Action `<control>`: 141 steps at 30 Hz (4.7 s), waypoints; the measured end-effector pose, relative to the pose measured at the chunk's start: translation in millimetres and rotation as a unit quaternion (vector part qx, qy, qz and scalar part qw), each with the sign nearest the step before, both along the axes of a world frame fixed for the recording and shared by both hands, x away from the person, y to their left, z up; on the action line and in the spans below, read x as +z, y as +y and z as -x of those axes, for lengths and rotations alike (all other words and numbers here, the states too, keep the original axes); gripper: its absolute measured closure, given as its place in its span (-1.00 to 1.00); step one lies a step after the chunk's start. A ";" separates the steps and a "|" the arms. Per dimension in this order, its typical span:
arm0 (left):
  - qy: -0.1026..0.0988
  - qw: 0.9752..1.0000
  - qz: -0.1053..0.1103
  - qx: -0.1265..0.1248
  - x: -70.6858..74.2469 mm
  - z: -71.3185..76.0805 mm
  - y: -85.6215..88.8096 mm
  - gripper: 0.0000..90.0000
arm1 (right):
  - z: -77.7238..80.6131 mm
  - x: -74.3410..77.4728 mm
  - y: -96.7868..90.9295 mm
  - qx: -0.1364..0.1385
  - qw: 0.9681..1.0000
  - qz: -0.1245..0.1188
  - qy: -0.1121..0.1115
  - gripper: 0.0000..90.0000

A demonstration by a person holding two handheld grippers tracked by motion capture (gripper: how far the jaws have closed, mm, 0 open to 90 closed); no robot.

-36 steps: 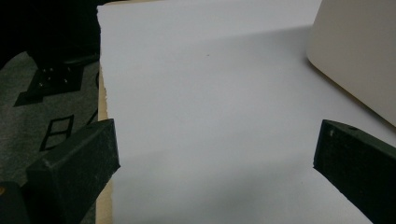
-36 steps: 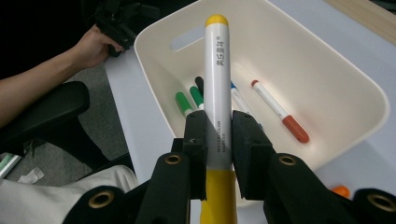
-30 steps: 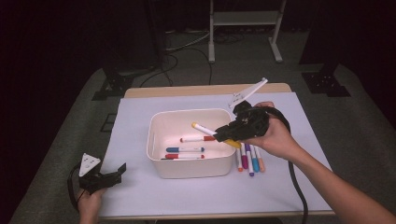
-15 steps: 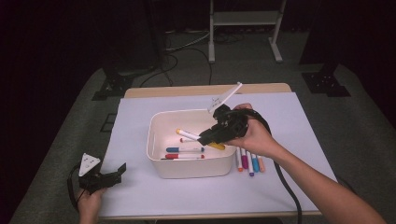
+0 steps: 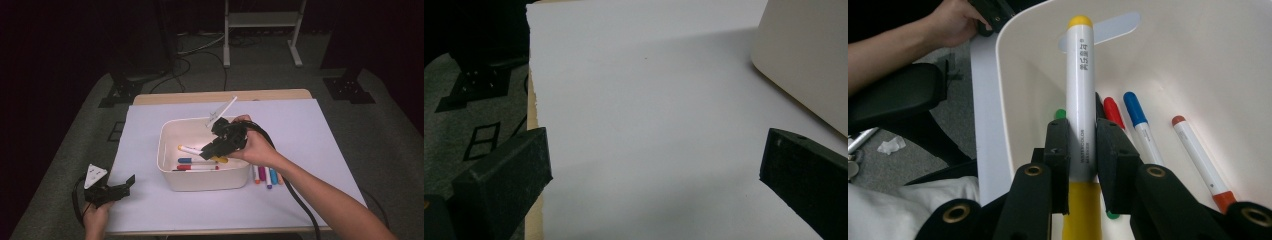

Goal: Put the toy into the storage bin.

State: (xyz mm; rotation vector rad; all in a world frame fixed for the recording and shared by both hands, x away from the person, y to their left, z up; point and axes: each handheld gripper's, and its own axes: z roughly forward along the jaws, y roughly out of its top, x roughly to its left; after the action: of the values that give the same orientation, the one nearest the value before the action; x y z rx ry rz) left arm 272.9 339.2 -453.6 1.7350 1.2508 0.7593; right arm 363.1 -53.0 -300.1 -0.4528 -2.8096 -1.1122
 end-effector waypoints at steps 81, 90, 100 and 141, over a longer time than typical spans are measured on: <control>-0.003 1.000 -0.005 0.000 0.0 0.9 -0.9 -1.00 | 6.5 -3.3 -145.0 -0.146 0.989 -0.008 -0.024 -0.26; -0.002 1.000 -0.006 0.001 0.0 0.9 -1.0 -1.00 | 3.1 -37.8 -169.0 -0.183 0.983 -0.009 -0.009 -0.27; -0.003 1.000 -0.007 0.001 0.0 1.3 -1.4 -1.00 | -3.3 -86.9 -184.4 -0.221 0.975 0.022 0.013 -0.27; -0.006 1.000 -0.009 0.001 0.2 1.8 -1.6 -1.00 | -1.8 -138.5 -241.3 -0.374 0.924 0.082 -0.006 0.68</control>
State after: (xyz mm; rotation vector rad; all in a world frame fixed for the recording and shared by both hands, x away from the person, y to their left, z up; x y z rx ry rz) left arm 271.0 337.6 -453.4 1.7425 1.2406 0.7827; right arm 364.9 -294.4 -438.5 -1.6357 -2.7921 -0.9400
